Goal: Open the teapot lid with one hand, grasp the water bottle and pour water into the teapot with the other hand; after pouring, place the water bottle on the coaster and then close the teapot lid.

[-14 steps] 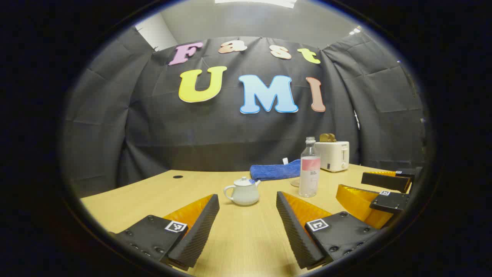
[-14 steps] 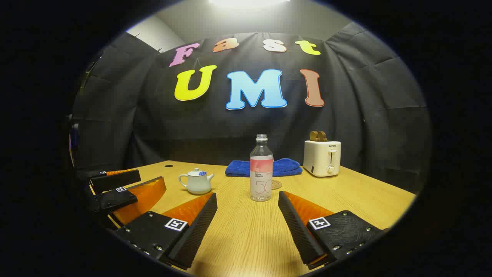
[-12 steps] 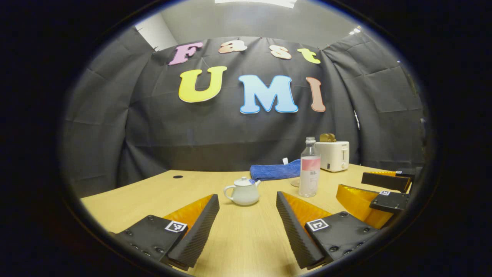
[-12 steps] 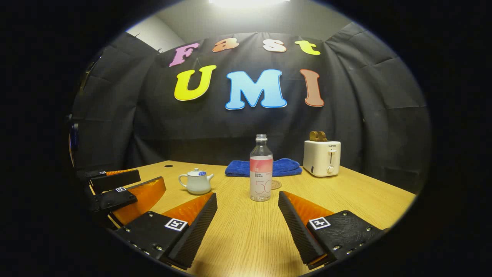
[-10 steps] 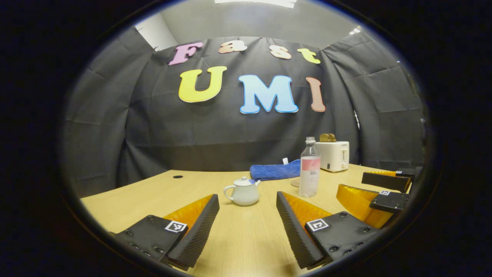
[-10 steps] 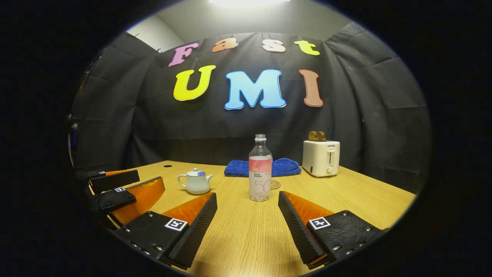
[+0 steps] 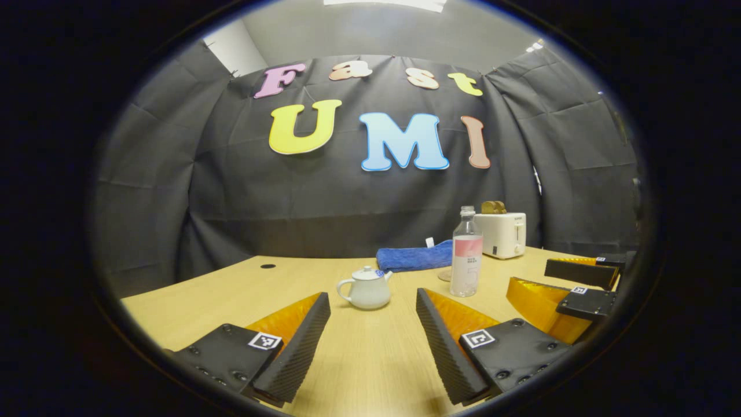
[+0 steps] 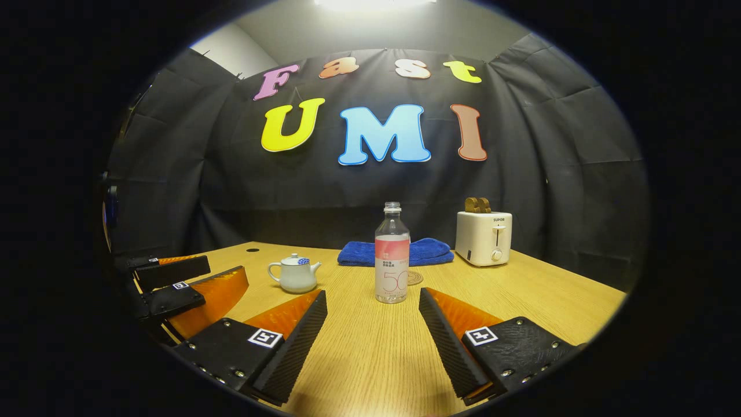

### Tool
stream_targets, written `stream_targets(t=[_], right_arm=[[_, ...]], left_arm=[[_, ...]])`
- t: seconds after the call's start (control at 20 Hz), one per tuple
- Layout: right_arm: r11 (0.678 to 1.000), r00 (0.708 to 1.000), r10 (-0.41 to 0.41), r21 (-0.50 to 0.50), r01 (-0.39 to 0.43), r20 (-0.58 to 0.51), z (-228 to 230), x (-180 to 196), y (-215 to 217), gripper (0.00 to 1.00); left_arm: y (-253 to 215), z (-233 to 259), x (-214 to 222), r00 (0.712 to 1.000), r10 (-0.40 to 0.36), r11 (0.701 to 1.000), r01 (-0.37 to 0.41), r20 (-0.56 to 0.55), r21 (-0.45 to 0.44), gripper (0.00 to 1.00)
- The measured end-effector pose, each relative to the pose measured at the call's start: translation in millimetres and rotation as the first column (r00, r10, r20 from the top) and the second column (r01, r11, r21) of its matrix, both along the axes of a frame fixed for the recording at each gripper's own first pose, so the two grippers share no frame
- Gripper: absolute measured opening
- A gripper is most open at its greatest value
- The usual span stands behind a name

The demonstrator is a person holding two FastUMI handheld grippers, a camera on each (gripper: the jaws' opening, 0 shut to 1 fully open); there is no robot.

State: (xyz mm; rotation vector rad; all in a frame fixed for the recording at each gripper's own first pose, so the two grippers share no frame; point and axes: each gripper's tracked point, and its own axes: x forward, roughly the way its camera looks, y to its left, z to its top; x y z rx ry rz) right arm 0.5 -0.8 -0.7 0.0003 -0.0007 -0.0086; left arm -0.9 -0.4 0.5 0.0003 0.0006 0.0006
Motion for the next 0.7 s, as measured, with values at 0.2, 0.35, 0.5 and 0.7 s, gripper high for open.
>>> stream_targets(t=[0.2,0.35,0.5,0.7], right_arm=[[1.000,1.000,0.000,0.001,0.000,-0.002,0,0,0,0.99],[1.000,1.000,-0.019,0.002,0.019,-0.003,-1,1,-3,0.99],[0.999,0.999,-0.052,0.000,0.052,-0.001,1,2,-7,0.99],[1.000,1.000,-0.018,0.000,0.018,-0.007,0,11,1,0.99]], left_arm=[[-2,-1,1,1.000,-0.004,1.000,0.004,-0.002,0.002,0.98],[-2,0,1,1.000,-0.008,1.000,0.008,-0.003,0.002,0.98],[-1,-2,1,1.000,-0.001,1.000,0.001,-0.007,0.005,0.98],[0,0,6,1.000,0.010,1.000,-0.010,0.003,0.000,0.98]])
